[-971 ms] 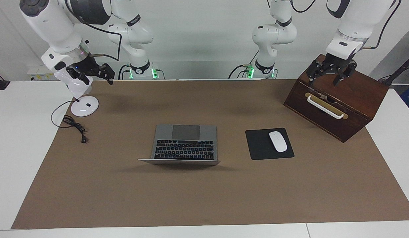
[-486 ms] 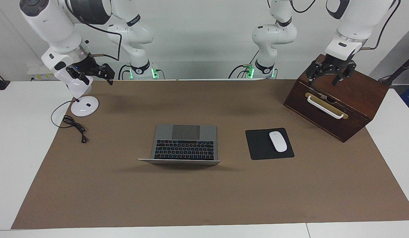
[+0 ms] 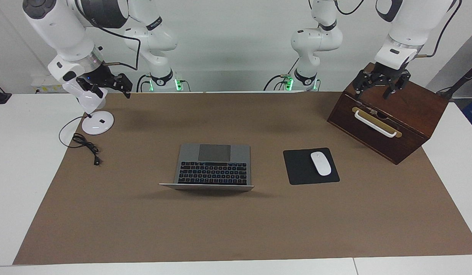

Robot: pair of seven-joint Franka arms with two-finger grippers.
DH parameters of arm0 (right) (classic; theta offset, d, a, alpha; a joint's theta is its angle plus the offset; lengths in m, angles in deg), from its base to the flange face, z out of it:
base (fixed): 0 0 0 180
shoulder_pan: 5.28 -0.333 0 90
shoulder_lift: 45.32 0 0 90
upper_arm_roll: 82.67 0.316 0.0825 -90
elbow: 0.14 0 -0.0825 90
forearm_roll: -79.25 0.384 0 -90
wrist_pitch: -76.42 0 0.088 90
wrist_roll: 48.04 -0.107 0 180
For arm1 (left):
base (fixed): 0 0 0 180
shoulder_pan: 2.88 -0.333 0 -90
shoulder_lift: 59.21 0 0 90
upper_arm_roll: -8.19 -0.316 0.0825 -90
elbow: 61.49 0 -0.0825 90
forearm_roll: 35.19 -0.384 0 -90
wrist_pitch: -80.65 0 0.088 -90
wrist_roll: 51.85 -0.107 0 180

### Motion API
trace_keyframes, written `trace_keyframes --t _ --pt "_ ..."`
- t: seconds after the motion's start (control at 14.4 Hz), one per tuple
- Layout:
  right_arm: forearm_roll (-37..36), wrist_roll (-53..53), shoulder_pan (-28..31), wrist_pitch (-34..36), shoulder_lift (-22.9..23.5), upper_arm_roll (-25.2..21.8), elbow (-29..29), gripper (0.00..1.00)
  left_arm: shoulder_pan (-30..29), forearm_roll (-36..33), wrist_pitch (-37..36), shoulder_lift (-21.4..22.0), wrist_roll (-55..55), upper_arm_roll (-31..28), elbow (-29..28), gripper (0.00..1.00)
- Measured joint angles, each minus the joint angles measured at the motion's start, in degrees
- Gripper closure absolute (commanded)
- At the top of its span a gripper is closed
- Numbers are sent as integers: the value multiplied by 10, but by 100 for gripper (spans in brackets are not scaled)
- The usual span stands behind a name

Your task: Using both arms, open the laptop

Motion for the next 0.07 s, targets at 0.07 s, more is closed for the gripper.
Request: trace_keyframes --t 0.07 --pt "0 0 0 0 0 0 0 0 0 0 0 0 0 1 0 0"
